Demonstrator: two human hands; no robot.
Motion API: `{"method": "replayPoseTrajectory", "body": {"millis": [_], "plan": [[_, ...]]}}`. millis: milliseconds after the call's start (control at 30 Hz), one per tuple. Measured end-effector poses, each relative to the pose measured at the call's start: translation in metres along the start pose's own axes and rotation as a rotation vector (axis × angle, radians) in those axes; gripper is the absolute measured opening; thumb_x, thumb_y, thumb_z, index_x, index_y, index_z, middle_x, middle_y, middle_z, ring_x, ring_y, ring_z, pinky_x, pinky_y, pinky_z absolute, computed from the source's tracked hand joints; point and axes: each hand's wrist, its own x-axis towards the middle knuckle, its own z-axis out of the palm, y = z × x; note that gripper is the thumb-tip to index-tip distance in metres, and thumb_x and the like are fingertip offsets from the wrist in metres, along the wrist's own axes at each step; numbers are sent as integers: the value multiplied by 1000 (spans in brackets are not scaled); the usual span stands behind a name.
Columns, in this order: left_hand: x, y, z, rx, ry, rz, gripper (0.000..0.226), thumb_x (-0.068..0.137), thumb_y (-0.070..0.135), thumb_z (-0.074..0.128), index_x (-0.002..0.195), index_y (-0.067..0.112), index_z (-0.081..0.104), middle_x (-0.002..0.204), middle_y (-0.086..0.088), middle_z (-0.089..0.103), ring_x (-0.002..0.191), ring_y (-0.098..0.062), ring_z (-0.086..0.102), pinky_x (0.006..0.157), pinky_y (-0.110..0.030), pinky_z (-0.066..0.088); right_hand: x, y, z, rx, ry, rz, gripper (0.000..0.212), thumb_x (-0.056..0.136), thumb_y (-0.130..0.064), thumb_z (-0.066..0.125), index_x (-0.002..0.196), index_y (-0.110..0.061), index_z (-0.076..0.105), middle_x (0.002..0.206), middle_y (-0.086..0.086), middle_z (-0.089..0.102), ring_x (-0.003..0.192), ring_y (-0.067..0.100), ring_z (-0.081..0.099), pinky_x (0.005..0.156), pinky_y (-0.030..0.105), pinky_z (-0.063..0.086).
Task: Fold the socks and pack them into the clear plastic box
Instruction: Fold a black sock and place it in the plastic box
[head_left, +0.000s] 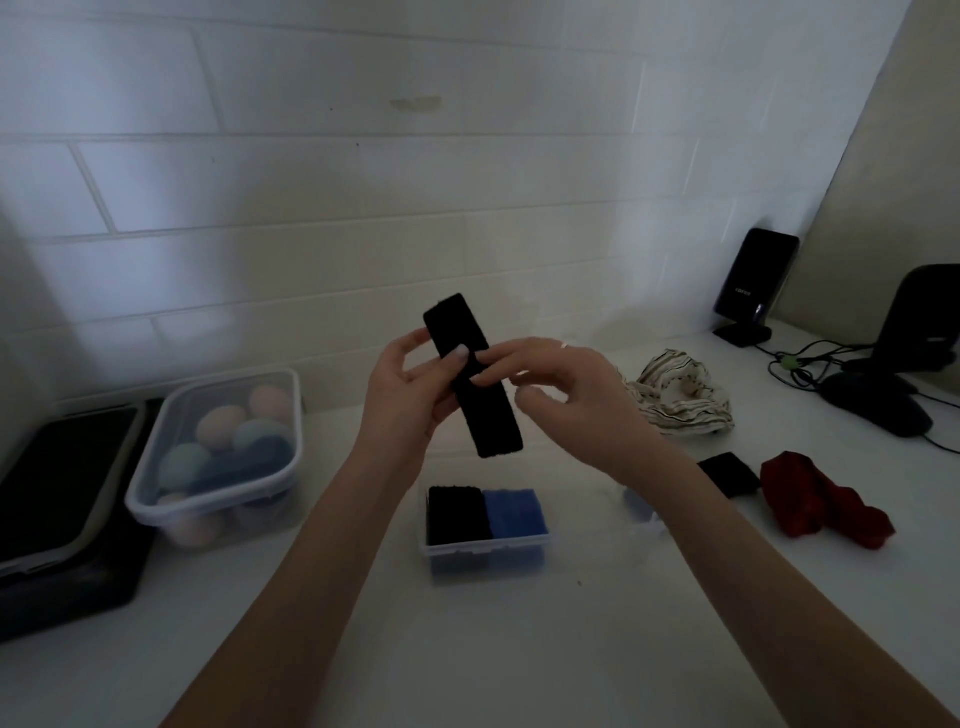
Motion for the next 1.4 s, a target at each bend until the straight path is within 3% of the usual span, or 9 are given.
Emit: {"method": "replayPoseTrajectory", "body": {"millis": [100, 167, 433, 533, 667, 900, 967, 1167, 1400], "plan": [[-2, 0, 1, 17, -55, 27, 56, 70, 20, 74, 121, 10, 51, 89, -7, 76, 85, -19, 72, 68, -23, 56, 3, -1, -1, 121, 124, 102, 13, 82, -12, 66, 94, -18, 68, 98, -2, 66, 87, 7, 65, 74, 24, 54], [-2, 0, 3, 13, -83, 28, 56, 66, 22, 74, 117, 11, 54, 88, -5, 76, 83, -17, 72, 68, -22, 55, 3, 1, -2, 65, 141, 178, 30, 75, -28, 75, 100, -23, 59, 93, -5, 59, 72, 5, 61, 65, 21, 52], [-3, 1, 7, 13, -191, 48, 39, 68, 21, 70, 105, 10, 63, 82, -2, 75, 79, -15, 71, 72, -23, 55, 2, 2, 0, -112, -135, 371, 19, 80, -37, 69, 91, -22, 64, 41, -6, 58, 33, 3, 44, 40, 17, 35], [-4, 1, 7, 37, -240, 68, 31, 72, 21, 71, 101, 11, 66, 83, 2, 75, 81, -13, 70, 74, -22, 54, 1, -4, -3, 75, -281, 526, 21, 88, -26, 59, 109, -23, 61, 69, 0, 75, 48, 14, 67, 38, 19, 43], [-4, 2, 9, 60, -250, 87, 21, 76, 13, 62, 95, 12, 68, 81, 3, 74, 79, -11, 68, 72, -20, 52, 4, -11, -7, 372, -217, 611, 24, 92, -19, 48, 109, -14, 64, 98, 7, 74, 77, 23, 74, 47, 26, 53], [-8, 1, 11, 135, -274, 119, 20, 80, 29, 63, 95, 22, 75, 97, 1, 75, 99, -17, 68, 85, -25, 51, 4, -9, -5, 654, 136, 515, 12, 88, -12, 61, 98, -5, 59, 96, 19, 70, 82, 27, 71, 65, 33, 60], [-9, 0, 11, 200, -237, 124, 18, 76, 30, 67, 92, 26, 75, 95, 2, 75, 97, -17, 68, 85, -25, 51, 3, -7, -4, 637, 189, 497, 25, 86, -7, 64, 107, -9, 51, 98, 20, 70, 77, 24, 72, 65, 33, 59], [-12, -1, 12, 382, -204, 207, 12, 75, 23, 70, 77, 34, 75, 78, 12, 75, 76, -3, 69, 68, -11, 49, 4, -4, -7, 578, 126, 447, 21, 91, -11, 58, 112, -9, 63, 96, 15, 73, 83, 26, 72, 66, 31, 59], [-10, -4, 12, 424, -215, 200, 12, 72, 28, 68, 80, 35, 73, 80, 10, 75, 79, -6, 69, 71, -15, 51, 5, 0, -6, 621, 119, 478, 25, 93, -18, 54, 115, -12, 64, 106, 11, 70, 89, 19, 70, 68, 31, 58]]}}
